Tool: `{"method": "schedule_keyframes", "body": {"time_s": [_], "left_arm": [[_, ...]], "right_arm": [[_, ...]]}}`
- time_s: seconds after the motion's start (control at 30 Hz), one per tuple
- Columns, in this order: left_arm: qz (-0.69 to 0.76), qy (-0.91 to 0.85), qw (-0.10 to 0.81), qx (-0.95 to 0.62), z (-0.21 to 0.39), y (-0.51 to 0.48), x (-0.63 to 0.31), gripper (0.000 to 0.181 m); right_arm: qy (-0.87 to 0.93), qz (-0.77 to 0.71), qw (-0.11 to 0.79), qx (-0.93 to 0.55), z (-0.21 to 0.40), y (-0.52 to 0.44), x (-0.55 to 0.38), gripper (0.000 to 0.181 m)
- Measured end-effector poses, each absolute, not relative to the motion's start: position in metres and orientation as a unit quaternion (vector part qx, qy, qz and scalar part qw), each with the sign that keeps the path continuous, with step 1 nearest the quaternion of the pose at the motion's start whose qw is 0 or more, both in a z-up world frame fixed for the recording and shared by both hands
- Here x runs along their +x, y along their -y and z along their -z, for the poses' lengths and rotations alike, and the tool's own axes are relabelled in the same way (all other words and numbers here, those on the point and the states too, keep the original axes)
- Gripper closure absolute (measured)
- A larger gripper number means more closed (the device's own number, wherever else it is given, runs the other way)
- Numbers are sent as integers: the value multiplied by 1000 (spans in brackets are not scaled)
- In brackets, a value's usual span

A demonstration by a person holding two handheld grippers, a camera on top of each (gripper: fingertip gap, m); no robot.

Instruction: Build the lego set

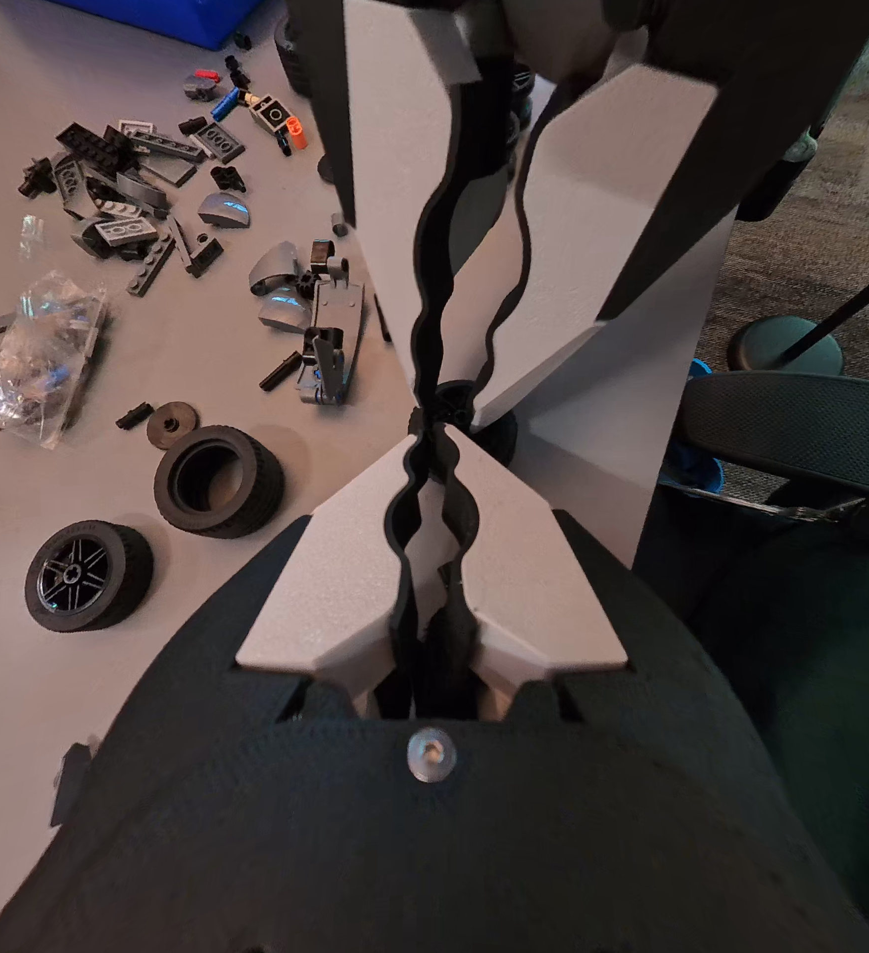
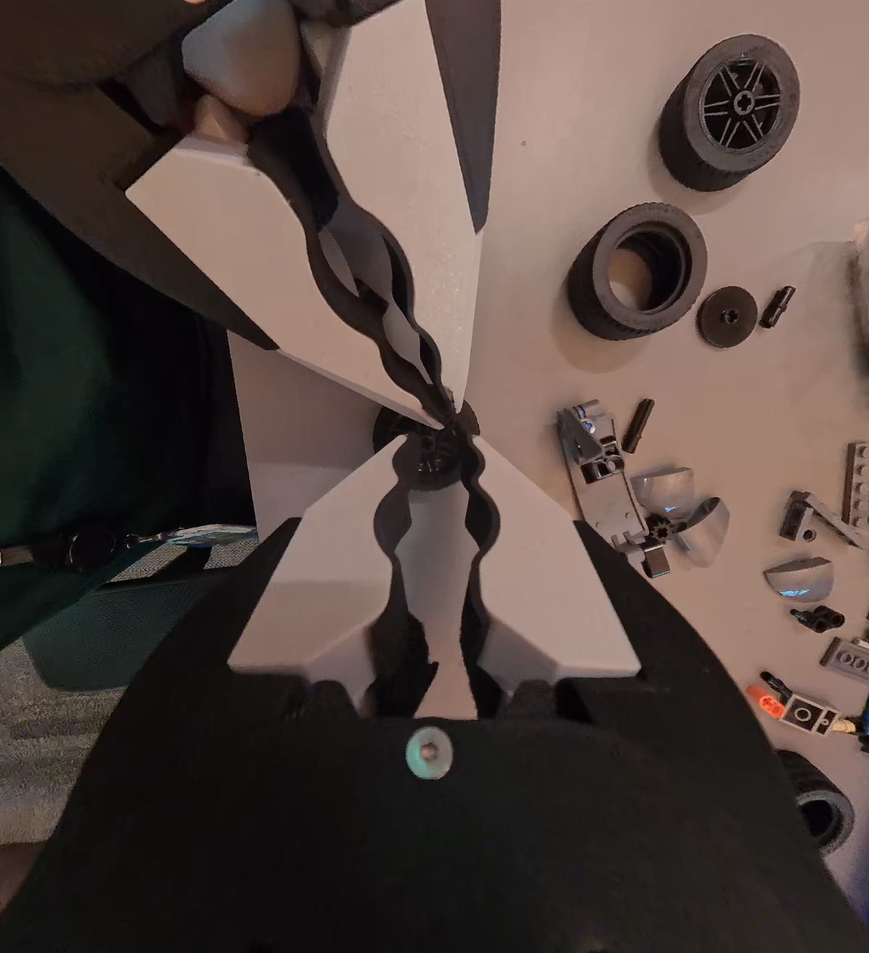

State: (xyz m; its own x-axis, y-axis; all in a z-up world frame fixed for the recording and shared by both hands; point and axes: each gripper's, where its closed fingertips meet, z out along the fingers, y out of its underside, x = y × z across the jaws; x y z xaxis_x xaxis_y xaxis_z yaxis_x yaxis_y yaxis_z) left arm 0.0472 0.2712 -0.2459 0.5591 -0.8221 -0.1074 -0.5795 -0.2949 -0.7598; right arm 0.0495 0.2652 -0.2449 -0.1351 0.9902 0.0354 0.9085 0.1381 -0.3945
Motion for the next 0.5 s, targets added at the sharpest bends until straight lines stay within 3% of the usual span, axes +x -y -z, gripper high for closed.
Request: {"method": "schedule_keyframes", "body": {"time_s": [0.03, 0.5], "left_arm": [[156, -444, 395, -789, 246, -271, 47, 181], [155, -455, 400, -781, 247, -272, 47, 181]], "right_arm": [[742, -138, 144, -640, 245, -265, 48, 168], [737, -135, 116, -653, 245, -263, 44, 171]]}}
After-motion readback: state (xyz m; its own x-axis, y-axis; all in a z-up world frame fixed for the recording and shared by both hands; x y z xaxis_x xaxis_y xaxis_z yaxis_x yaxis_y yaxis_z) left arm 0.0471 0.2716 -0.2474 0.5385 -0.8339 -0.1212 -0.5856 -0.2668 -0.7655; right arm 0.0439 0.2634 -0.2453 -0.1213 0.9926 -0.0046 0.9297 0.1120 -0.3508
